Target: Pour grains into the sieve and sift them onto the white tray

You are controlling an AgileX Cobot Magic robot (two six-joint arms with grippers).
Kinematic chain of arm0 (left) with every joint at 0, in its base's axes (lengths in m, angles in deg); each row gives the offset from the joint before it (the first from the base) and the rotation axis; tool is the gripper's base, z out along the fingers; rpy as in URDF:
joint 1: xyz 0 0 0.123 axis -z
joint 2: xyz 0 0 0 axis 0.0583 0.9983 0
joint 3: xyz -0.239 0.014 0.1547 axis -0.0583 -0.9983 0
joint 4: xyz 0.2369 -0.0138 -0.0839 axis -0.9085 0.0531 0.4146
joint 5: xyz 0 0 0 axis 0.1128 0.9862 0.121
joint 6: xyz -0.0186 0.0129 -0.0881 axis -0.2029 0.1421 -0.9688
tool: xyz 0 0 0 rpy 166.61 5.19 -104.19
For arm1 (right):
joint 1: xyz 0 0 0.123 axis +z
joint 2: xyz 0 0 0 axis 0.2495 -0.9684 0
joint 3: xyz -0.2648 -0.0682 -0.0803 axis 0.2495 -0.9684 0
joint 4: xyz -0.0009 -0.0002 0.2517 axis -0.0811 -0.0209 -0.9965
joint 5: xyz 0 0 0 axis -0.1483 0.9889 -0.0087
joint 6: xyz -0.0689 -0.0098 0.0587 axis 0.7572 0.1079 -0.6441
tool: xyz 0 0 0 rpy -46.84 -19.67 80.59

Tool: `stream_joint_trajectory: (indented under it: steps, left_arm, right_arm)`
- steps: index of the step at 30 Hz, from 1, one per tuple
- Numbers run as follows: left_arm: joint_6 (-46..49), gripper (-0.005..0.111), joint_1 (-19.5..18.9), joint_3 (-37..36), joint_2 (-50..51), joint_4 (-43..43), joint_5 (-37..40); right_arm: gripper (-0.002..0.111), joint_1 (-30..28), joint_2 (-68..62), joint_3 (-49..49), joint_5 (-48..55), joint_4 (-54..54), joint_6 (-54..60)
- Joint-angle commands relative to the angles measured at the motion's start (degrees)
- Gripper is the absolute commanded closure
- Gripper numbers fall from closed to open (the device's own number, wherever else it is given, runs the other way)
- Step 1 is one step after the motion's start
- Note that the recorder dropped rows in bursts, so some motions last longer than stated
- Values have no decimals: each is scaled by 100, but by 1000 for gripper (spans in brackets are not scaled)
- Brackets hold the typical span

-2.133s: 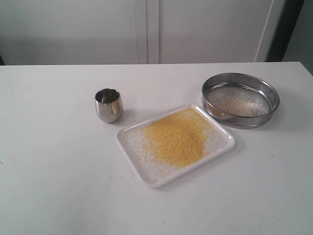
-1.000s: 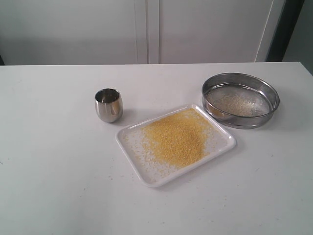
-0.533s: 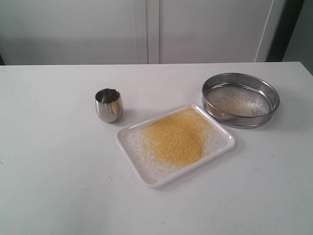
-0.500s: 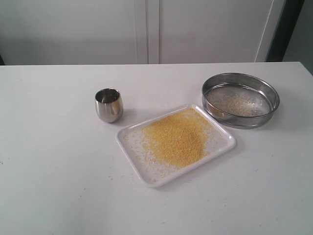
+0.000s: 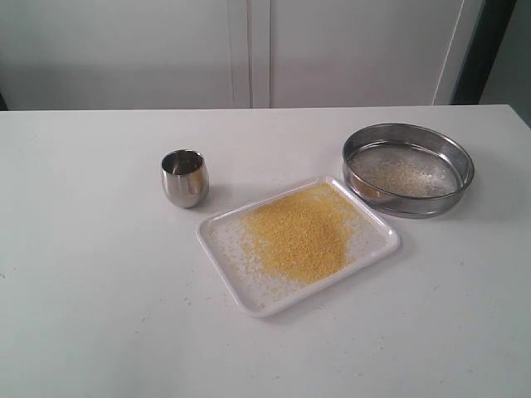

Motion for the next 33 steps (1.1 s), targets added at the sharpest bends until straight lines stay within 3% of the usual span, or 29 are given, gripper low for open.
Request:
stream_joint_trajectory:
  steps: [1,8,16,33]
  left_arm:
    - [21,107,0,-39,-45,18,28]
    - [21,107,0,-39,-45,18,28]
    - [21,107,0,-39,-45,18,32]
    - [21,107,0,-39,-45,18,32]
  right_arm:
    - [108,2,233,-484,-55,14,58]
    - [108,2,1071,-1184,-447,14,58]
    - [108,2,1071,-1902,-803,14,58]
    - [108,2,1071,-1940,-916,4,58]
